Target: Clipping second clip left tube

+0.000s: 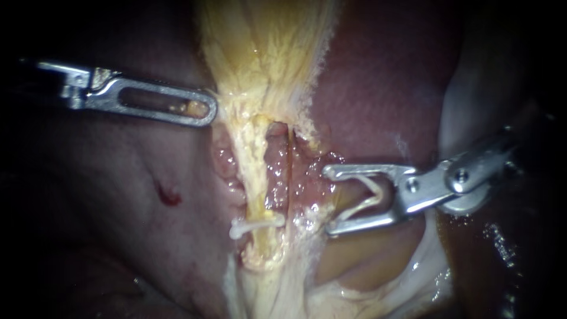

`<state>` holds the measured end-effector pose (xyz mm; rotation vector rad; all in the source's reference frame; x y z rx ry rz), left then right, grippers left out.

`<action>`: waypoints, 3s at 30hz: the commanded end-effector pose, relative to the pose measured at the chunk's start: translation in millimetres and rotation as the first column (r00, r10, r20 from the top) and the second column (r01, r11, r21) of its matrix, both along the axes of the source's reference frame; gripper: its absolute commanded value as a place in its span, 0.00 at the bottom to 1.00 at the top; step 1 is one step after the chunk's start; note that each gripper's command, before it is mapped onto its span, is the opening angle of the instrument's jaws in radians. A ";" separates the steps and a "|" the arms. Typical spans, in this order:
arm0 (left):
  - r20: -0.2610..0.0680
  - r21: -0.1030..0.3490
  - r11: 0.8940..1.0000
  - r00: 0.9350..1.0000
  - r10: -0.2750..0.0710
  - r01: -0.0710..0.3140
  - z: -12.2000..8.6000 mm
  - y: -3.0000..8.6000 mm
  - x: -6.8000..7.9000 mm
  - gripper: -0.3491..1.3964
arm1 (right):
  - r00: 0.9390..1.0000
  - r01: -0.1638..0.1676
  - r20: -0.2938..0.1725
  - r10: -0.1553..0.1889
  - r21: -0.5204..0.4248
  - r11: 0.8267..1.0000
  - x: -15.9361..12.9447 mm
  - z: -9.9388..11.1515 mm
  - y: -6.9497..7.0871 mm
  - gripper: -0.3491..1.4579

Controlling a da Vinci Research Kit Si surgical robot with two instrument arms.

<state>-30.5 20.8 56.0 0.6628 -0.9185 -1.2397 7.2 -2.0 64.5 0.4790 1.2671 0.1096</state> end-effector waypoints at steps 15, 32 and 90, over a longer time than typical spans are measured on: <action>-0.002 0.000 1.000 1.000 0.000 0.000 -0.1 -0.1 0.0 0.00 | 1.000 -0.027 0.003 0.027 0.135 0.991 3.9 7.1 -1.6 0.47; -0.002 -0.001 1.000 1.000 -0.001 0.001 -0.1 -0.1 -0.1 0.00 | 0.999 -0.037 -0.026 0.044 0.209 0.977 4.1 8.2 -1.0 0.47; -0.003 -0.002 1.000 1.000 -0.002 0.002 0.2 -0.1 -0.4 0.00 | 0.955 0.190 -0.287 -0.073 0.405 0.894 14.6 6.3 -4.3 0.47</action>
